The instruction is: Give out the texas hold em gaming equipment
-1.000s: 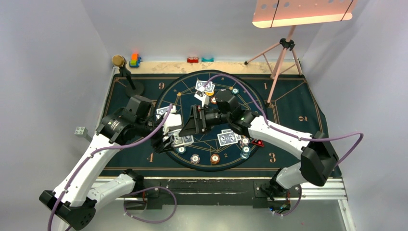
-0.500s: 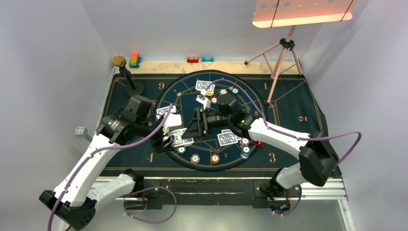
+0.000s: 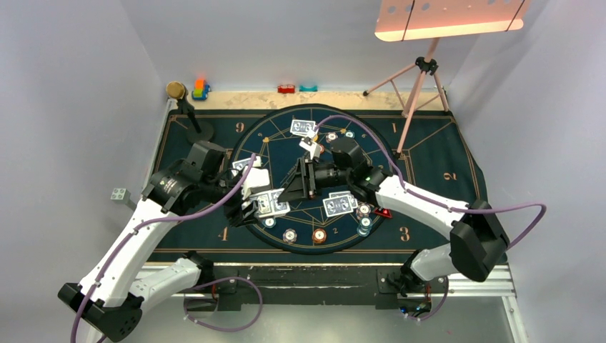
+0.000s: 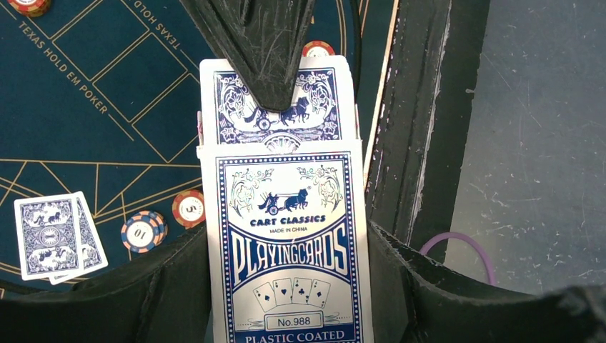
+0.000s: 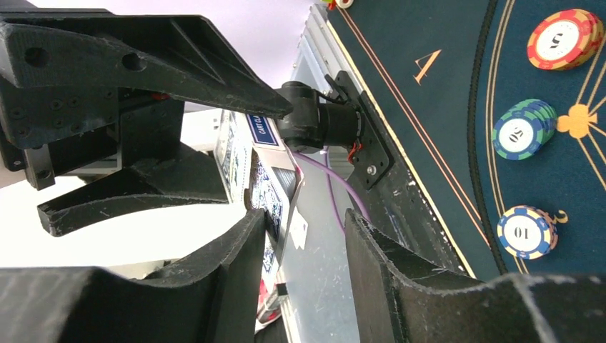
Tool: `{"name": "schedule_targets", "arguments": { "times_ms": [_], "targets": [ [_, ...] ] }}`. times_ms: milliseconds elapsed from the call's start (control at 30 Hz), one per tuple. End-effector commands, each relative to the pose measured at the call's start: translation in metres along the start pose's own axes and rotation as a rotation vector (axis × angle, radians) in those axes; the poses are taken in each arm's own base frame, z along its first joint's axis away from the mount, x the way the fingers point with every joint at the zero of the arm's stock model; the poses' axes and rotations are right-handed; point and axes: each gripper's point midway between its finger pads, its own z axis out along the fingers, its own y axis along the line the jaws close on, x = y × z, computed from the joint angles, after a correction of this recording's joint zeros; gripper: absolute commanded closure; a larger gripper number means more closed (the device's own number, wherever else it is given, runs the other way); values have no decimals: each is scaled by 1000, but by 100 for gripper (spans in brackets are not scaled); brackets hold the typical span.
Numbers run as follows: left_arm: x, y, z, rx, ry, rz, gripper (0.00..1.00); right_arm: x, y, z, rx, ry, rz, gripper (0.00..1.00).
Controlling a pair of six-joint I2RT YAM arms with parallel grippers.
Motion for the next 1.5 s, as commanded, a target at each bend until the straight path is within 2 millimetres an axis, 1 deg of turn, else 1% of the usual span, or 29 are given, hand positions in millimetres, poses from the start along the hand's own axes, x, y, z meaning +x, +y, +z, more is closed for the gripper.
{"name": "schedule_targets", "arguments": {
  "times_ms": [0, 133, 300, 367, 467, 567, 633, 700, 800, 867, 900, 1167, 1367, 1467],
  "targets": [
    [-27, -1, -10, -4, -87, 48, 100, 0, -10, -12, 54, -15, -13, 54],
    [-26, -1, -9, -3, -87, 46, 100, -7, -9, -23, 61, -50, -24, 56],
    [-26, -1, -9, -2, -87, 46, 100, -10, -6, -32, 69, -66, -26, 55],
    [-26, -1, -9, -4, -91, 44, 100, -11, -3, -33, 65, -71, -33, 52],
    [-24, -2, -8, -2, -90, 38, 100, -14, 2, -34, 57, -82, -42, 44],
    [-23, -3, -6, 0, -94, 27, 100, -18, 11, -33, 24, -98, -49, 36],
    [-23, -3, -5, 1, -102, 13, 100, -20, 16, -31, 10, -102, -55, 34],
    [-25, -3, -4, 2, -118, 2, 100, -18, 17, -27, 8, -91, -51, 34],
    [-24, -3, -2, 7, -131, -16, 100, -18, 18, -26, 14, -85, -42, 37],
    [-23, -4, -1, 9, -136, -25, 100, -19, 21, -28, 18, -94, -56, 41],
    [-23, -4, 0, 11, -140, -29, 100, -17, 20, -30, 35, -91, -51, 43],
    [-24, -8, -4, 10, -166, -36, 100, -13, 19, -41, 92, -93, -54, 50],
    [-24, -8, -4, 8, -170, -39, 100, -14, 21, -48, 121, -104, -69, 55],
    [-25, -8, -5, 5, -172, -38, 100, -16, 22, -51, 127, -111, -76, 59]
  ]
}}
